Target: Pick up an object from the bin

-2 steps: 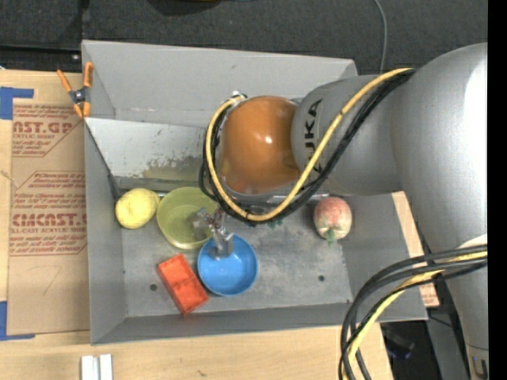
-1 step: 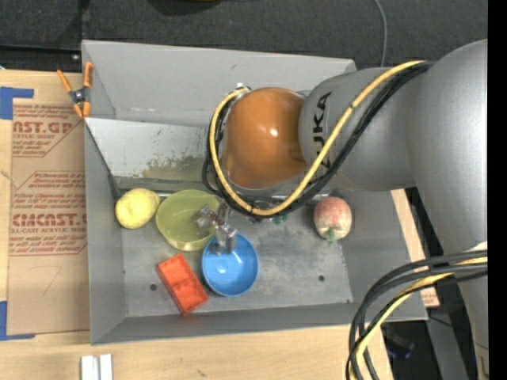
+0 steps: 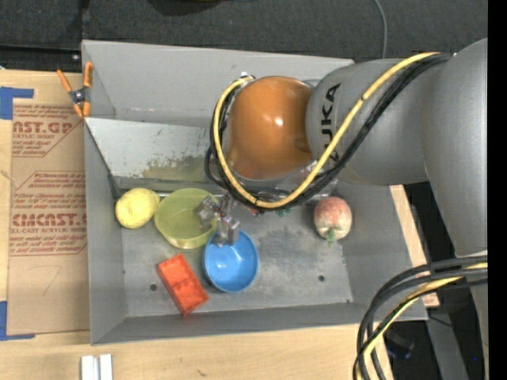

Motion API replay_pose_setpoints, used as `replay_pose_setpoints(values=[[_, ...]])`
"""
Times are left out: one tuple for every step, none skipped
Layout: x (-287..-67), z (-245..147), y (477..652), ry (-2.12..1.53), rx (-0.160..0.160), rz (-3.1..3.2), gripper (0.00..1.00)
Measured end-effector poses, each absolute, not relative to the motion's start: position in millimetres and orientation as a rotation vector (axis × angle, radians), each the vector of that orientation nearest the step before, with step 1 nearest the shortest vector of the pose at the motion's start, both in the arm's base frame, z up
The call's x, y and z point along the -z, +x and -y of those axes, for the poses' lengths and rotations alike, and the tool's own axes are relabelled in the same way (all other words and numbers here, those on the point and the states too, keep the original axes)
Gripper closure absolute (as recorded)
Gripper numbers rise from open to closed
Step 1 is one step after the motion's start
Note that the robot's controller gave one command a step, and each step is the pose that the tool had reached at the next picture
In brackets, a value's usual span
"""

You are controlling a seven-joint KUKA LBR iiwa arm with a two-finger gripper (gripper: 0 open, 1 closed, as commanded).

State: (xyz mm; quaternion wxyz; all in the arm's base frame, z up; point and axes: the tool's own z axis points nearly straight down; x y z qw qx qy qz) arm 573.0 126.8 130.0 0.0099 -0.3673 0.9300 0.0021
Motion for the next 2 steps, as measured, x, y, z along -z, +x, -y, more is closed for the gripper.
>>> replay_pose_setpoints(values=[[-143.8,-126.8,571.2,-1.149,-0.009,-2.91,1.0],[-159.6,-127.0,571.8,-1.148,-0.008,-2.907,1.0]])
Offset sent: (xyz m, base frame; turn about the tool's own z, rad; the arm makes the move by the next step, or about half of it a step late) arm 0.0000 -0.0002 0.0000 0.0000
